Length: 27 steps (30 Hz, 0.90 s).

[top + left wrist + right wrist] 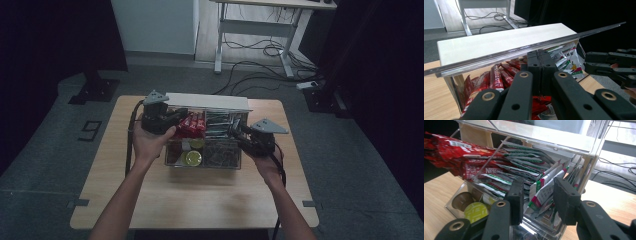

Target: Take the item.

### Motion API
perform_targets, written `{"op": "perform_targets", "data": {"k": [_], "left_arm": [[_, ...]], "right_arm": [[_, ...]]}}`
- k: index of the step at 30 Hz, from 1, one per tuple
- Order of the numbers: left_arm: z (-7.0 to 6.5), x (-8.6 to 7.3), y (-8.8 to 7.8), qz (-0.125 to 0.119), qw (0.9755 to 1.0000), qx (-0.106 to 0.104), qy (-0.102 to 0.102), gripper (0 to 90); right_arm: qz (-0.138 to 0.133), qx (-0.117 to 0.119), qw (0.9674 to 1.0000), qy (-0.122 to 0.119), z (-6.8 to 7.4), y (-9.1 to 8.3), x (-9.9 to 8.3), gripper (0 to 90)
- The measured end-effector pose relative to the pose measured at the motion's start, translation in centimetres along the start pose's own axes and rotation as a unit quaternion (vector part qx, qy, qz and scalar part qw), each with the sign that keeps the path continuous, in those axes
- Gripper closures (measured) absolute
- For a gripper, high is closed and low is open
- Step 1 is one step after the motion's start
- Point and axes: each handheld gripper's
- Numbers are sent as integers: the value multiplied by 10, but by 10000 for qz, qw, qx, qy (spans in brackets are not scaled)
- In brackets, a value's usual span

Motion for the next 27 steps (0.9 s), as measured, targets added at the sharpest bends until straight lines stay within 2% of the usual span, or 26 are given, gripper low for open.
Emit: {"op": "perform_targets", "data": {"k": [3, 18, 22, 24, 27], "left_arm": [[0, 0, 0, 0, 10000, 3, 10, 888], [-1, -1, 2, -15, 10000, 12, 13, 887], [-1, -1, 2, -6, 10000, 13, 20, 887], [-1, -1, 2, -4, 10000, 20, 28, 887], [-1, -2, 2, -10, 10000, 15, 20, 887]], "right_arm": [[31, 20, 10000, 52, 0, 3, 0, 625], [157, 14, 9999, -50, 6, 10, 0, 637], [231, -90, 9996, -122, 9, 12, -2, 637], [331, -166, 9993, -75, 6, 14, -3, 639], [392, -161, 9991, -79, 5, 16, -4, 644]]}}
Point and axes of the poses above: each handheld gripper's, and its own axes: y roughly forward along the jaws, x roughly out of its top, z roughly to its left, and after that the axes turned 1 degree about y, right-handed
